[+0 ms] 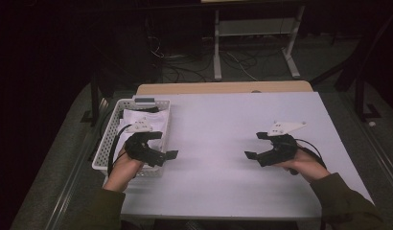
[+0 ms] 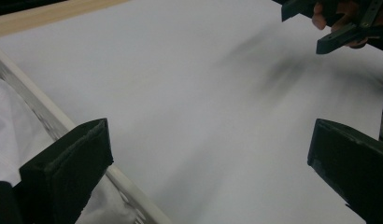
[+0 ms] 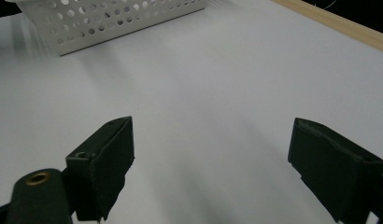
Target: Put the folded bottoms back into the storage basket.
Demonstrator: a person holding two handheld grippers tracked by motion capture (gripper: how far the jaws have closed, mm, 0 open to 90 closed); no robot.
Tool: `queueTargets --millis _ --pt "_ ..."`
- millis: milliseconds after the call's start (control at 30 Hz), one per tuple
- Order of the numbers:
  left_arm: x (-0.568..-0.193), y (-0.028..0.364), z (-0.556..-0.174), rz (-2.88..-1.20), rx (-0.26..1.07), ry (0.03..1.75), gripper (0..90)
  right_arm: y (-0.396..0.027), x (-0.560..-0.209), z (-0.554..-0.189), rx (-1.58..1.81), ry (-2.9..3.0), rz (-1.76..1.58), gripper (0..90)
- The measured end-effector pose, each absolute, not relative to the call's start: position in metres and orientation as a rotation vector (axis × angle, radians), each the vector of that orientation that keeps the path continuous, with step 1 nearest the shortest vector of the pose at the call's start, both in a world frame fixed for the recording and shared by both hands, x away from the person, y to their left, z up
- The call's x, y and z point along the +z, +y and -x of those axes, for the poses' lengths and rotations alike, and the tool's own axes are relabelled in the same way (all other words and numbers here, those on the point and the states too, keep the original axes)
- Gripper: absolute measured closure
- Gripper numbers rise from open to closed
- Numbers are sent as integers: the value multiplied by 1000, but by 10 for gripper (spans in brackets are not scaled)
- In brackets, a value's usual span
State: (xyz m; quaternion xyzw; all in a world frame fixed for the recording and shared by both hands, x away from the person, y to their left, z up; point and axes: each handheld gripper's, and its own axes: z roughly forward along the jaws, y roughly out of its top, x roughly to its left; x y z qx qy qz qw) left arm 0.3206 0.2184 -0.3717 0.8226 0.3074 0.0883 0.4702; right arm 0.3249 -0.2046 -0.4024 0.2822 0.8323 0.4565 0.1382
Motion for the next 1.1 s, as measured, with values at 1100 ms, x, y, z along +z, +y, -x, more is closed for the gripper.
queueTargets --millis 1100 --pt "-389 217 -314 -2015 235 724 0 -276 -430 -277 1315 2354 -923 93"
